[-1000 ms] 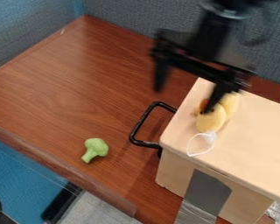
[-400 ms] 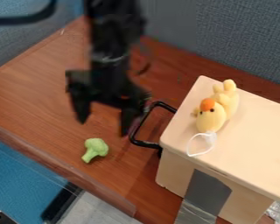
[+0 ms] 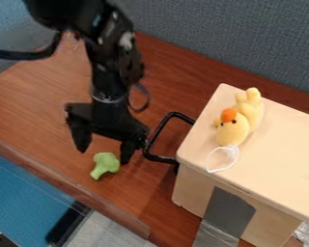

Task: Put the green object on the left side of the table

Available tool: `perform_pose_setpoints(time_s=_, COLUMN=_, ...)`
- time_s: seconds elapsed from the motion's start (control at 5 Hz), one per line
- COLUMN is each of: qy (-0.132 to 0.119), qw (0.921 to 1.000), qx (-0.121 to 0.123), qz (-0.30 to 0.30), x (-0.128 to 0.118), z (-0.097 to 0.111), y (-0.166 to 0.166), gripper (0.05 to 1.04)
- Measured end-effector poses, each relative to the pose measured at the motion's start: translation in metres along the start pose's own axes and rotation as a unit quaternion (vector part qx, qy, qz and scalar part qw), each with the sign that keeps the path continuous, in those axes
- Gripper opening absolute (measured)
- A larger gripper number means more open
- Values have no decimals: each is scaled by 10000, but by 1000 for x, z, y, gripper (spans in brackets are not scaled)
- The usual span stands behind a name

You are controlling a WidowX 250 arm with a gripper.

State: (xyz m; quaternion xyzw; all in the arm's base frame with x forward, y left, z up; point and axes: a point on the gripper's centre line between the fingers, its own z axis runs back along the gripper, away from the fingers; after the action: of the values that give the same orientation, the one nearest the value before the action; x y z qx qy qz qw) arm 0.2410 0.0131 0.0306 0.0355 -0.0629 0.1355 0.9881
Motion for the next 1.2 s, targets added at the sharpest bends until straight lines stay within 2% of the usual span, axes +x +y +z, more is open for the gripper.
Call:
perform_pose_setpoints(time_s=0.2, qy=-13, qw=9999, qx=66, qz=-99, x=16, z=-17, y=-10, gripper=1001)
perform_pose_setpoints(time_s=0.4, qy=226, qw=9992, qx=186, qz=-272, x=20, z=-31, y=-11, gripper=999)
perform_pose_setpoints(time_s=0.6, qy=356, qw=9989, qx=209, qz=-242, x=14, z=-34, y=-10, gripper=999)
perform_pose_setpoints(time_s=0.8, qy=627, qw=9974, qx=218, qz=-281, x=-3, z=-30, y=-7, gripper=999)
perform_pose_setpoints(time_s=1.0, qy=571, qw=9979, qx=161, qz=-247, x=-8, z=-23, y=-9, gripper=1000)
perform_pose_setpoints(time_s=1.2, qy=612, qw=9977, qx=176, qz=-252, x=-16, z=-23, y=-8, gripper=943)
